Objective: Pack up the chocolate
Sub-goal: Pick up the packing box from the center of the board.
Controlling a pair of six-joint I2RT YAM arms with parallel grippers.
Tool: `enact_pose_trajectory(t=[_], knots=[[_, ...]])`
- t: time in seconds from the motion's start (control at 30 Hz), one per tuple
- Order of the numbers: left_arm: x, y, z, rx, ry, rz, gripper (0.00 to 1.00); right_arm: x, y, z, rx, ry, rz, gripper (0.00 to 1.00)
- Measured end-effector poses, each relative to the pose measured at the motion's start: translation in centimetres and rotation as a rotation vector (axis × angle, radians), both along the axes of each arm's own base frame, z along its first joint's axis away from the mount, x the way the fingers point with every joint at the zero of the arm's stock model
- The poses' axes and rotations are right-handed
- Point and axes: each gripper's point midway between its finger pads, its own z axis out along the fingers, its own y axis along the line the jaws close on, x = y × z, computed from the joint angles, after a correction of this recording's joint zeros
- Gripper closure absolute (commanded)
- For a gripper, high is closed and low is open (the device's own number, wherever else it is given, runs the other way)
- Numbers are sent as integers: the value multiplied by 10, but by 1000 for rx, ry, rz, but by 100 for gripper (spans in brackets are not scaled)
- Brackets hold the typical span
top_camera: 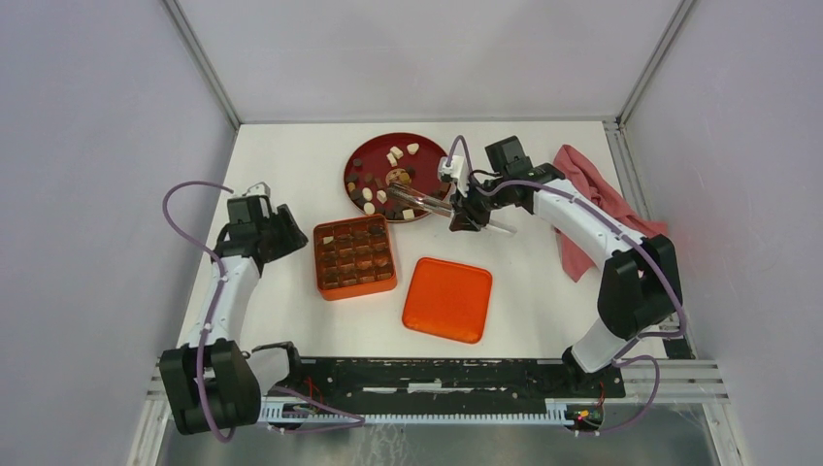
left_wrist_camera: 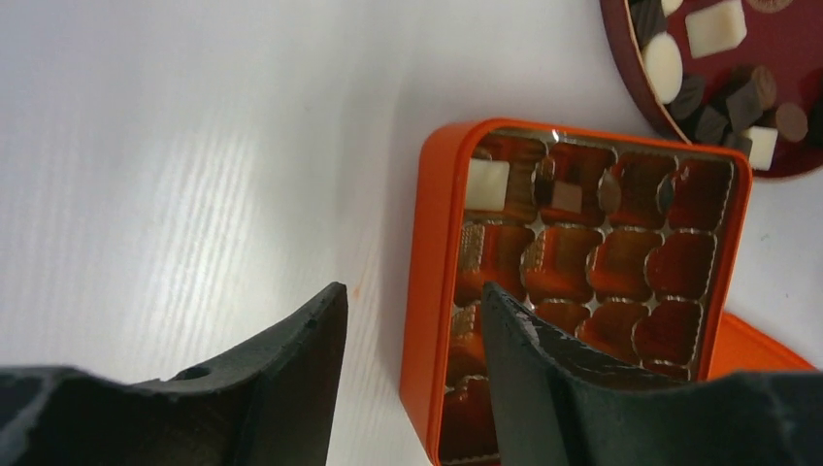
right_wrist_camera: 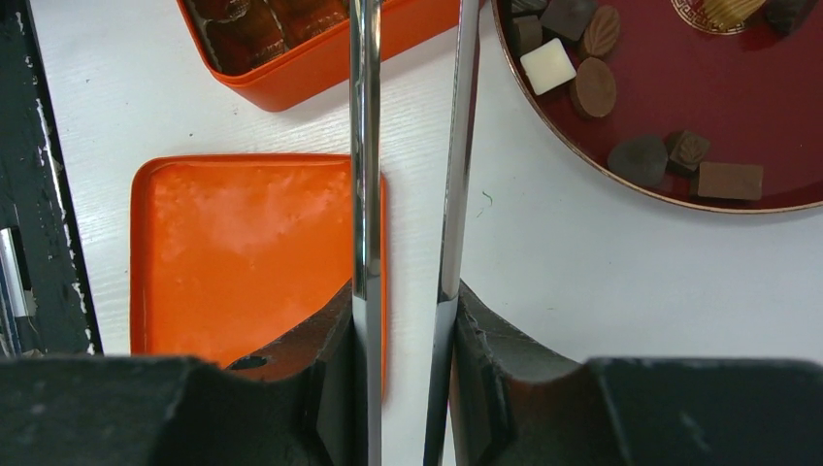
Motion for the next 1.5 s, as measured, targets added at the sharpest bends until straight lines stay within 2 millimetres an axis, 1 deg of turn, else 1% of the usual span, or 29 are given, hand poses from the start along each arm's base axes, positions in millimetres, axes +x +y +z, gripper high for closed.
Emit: enact_pose_trajectory(t=[0.07, 0.13, 0.27, 0.43, 0.57, 0.6, 0.67, 0.77, 0.87, 0.93, 0.97, 1.1, 1.17, 1.23, 1.27, 1.4, 1.47, 1.5], knots=[[-6, -6, -11, -27, 39, -20, 42, 0, -2, -1, 0, 3, -4, 100], [-11, -11, -16, -49, 58, -37, 44, -1, -3, -3, -1, 6, -5, 100], [-10, -17, -22, -79, 78, -60, 45, -1, -2, -3, 2, 5, -2, 100], [-13, -23, -44, -122, 166, -69, 44, -2, -2, -3, 5, 6, 0, 100], [-15, -29, -54, -138, 209, -72, 44, -2, -2, -3, 5, 6, 1, 100], [-16, -35, -56, -138, 219, -85, 44, -2, -2, -3, 6, 7, 1, 100], [-15, -43, -60, -136, 241, -101, 49, -2, -1, -3, 6, 7, 1, 100], [-12, -49, -66, -118, 273, -110, 52, -2, -1, -2, 8, 7, 3, 100], [-5, -43, -68, -86, 285, -90, 53, -2, -1, -2, 8, 7, 4, 100], [-3, -40, -68, -72, 285, -79, 62, -2, -1, -2, 8, 7, 4, 100], [-2, -38, -68, -64, 285, -73, 65, -2, -1, -2, 8, 6, 4, 100], [1, -37, -68, -57, 286, -68, 72, -2, -1, -2, 8, 6, 5, 100], [3, -37, -67, -59, 286, -70, 82, -2, -1, -2, 8, 6, 5, 100], [5, -39, -68, -62, 291, -75, 95, -2, -1, -2, 8, 6, 5, 100], [5, -39, -68, -61, 290, -81, 98, -2, -1, -2, 8, 6, 5, 100], [5, -42, -66, -42, 283, -107, 98, -2, -1, -2, 8, 7, 6, 100], [6, -45, -59, -16, 255, -117, 98, -3, -1, -2, 9, 7, 7, 100], [6, -47, -52, 2, 222, -125, 98, -3, -1, -2, 9, 7, 7, 100]])
